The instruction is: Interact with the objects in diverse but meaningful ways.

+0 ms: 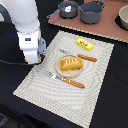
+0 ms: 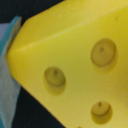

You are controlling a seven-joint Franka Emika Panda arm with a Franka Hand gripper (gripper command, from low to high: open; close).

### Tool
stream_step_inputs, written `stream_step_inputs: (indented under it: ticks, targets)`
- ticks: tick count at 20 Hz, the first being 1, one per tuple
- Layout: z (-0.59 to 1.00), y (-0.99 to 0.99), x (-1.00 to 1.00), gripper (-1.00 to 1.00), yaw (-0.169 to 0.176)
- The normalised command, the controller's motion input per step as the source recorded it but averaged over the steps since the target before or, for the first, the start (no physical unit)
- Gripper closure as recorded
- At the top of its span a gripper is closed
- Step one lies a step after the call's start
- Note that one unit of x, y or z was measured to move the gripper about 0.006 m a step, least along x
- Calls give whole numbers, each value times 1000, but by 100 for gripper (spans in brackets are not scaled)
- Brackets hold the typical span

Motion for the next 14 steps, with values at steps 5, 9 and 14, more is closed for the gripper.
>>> stream_step_inputs:
  ticks: [5,9,14]
  targets:
    - [422,186,-170,100,-4]
    - [1000,485,-33,100,-20]
    - [1000,720,515,100,0]
